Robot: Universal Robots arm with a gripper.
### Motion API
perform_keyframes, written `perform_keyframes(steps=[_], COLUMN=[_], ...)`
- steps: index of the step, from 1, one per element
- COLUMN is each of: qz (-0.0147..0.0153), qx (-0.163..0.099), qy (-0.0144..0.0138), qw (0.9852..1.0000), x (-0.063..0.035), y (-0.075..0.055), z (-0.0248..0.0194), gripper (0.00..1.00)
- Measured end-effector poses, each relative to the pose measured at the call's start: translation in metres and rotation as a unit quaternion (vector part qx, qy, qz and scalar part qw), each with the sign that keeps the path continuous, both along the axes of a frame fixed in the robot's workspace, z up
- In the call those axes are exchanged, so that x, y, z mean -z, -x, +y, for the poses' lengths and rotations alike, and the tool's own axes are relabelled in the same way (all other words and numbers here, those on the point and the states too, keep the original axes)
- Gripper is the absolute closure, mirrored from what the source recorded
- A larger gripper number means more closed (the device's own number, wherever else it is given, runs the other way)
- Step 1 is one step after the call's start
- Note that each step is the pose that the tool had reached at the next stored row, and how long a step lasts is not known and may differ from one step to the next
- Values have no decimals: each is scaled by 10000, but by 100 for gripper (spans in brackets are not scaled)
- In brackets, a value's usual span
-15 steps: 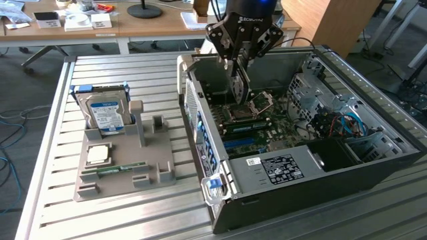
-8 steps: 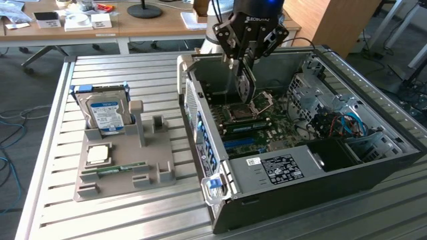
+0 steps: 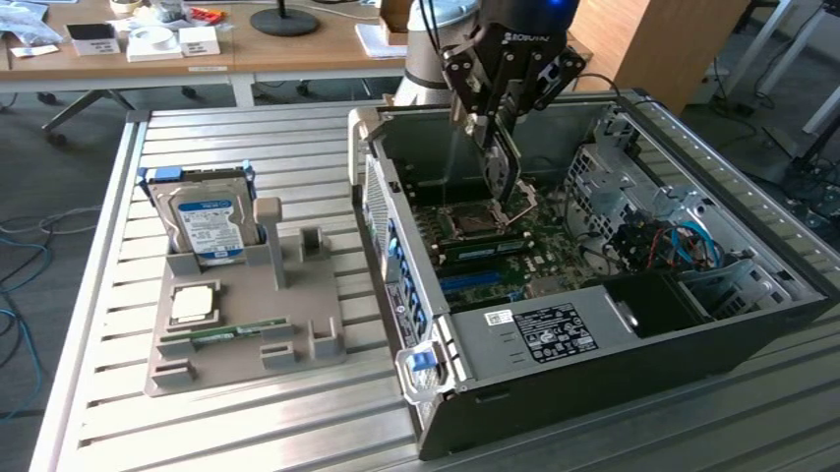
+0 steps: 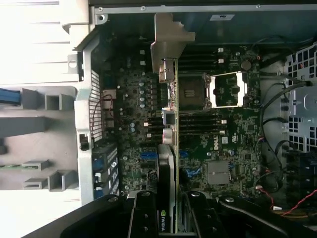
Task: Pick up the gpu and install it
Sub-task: 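Pick up the gpu and move the gpu toward the slot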
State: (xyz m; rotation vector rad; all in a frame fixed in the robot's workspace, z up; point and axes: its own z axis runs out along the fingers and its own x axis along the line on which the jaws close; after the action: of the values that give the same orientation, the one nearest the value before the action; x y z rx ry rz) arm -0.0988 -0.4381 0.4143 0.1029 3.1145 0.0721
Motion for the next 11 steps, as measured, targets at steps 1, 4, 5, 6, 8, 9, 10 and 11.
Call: perform_keyframes(steps=[1, 4, 5, 6, 8, 9, 10, 11], qz=[0, 0, 0, 0, 0, 0, 0, 0], qx=[0, 0, 0, 0, 0, 0, 1, 1], qy=[0, -1, 0, 0, 0, 0, 0, 0], qw=[10000, 10000, 10000, 10000, 10000, 10000, 10000, 10000], x=[0, 0, 0, 0, 0, 0, 0, 0], y=[-21, -70, -81, -91, -105, -107, -107, -107], z=[1, 4, 4, 5, 5, 5, 5, 6], gripper=[73, 73, 73, 73, 73, 73, 73, 73])
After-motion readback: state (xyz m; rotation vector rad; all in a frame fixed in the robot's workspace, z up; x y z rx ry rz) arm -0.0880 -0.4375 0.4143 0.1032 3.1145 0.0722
